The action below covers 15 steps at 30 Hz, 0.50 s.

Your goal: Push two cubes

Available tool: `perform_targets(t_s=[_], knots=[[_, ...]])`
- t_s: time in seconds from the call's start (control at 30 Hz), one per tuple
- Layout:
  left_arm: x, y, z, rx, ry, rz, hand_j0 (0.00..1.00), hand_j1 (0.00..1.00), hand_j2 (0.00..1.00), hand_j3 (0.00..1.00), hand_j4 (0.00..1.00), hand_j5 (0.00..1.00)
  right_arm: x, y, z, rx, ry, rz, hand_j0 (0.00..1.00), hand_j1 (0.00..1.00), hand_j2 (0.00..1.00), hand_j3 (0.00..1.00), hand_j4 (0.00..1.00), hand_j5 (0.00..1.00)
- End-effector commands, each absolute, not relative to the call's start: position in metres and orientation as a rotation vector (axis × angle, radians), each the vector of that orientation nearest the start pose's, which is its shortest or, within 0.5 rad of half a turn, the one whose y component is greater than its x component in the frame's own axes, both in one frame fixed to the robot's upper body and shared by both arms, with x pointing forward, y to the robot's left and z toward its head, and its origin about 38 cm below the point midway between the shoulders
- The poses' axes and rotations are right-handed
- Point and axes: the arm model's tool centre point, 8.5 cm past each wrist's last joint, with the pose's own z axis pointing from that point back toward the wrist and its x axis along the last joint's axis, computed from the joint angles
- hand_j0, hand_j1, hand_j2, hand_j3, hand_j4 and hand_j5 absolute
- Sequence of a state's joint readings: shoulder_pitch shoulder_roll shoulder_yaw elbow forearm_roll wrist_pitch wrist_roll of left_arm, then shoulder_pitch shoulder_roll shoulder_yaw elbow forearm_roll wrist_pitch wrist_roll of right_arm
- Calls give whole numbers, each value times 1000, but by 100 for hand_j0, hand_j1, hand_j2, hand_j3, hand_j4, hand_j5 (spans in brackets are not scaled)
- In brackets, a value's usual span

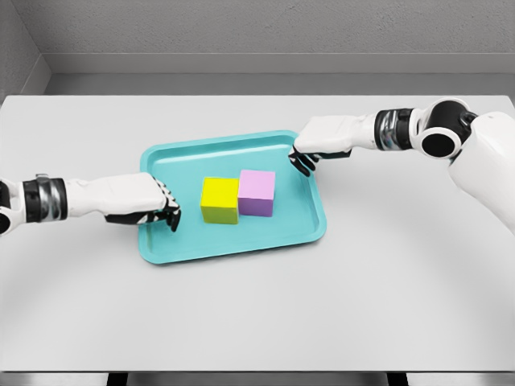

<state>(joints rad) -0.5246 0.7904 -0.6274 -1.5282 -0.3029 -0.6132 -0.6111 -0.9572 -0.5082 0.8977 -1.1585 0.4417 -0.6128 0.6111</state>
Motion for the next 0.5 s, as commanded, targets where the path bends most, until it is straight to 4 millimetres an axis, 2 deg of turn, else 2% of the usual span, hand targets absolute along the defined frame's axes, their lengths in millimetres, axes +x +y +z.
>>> perform_targets(t_s=[0.0,0.03,0.1,0.13,0.17,0.2,0.27,0.33,0.37,0.47], knots=[[400,266,168,107,-1421,-2111,42,42,42,42,42,42,498,-187,211,372,1823,-3102,21,21,21,21,21,21],[407,265,166,109,-1424,-2089,42,42,42,42,42,42,499,-194,215,389,1834,-3101,21,21,21,21,21,21],[408,250,156,69,-1443,-2075,42,42,42,42,42,42,507,-250,251,577,2001,-3061,24,24,24,24,24,24],[407,248,154,61,-1440,-2081,42,42,42,42,42,42,505,-287,271,637,2176,-3009,46,46,46,46,46,46],[408,248,154,62,-1439,-2080,42,42,42,42,42,42,501,-306,278,601,2337,-2955,100,100,100,100,100,100],[408,247,154,66,-1437,-2085,42,42,42,42,42,42,496,-321,272,599,2358,-2984,100,100,100,100,100,100],[409,243,152,66,-1438,-2088,42,42,42,42,42,42,494,-324,263,587,2352,-3012,100,100,100,100,100,100],[411,243,149,63,-1434,-2082,42,42,42,42,42,42,494,-335,270,627,2401,-2985,100,100,100,100,100,100],[411,242,149,61,-1437,-2081,41,41,41,41,41,41,493,-340,261,614,2429,-2998,100,100,100,100,100,100],[412,242,148,61,-1435,-2075,41,41,41,41,41,41,493,-338,254,593,2466,-2990,100,100,100,100,100,100]])
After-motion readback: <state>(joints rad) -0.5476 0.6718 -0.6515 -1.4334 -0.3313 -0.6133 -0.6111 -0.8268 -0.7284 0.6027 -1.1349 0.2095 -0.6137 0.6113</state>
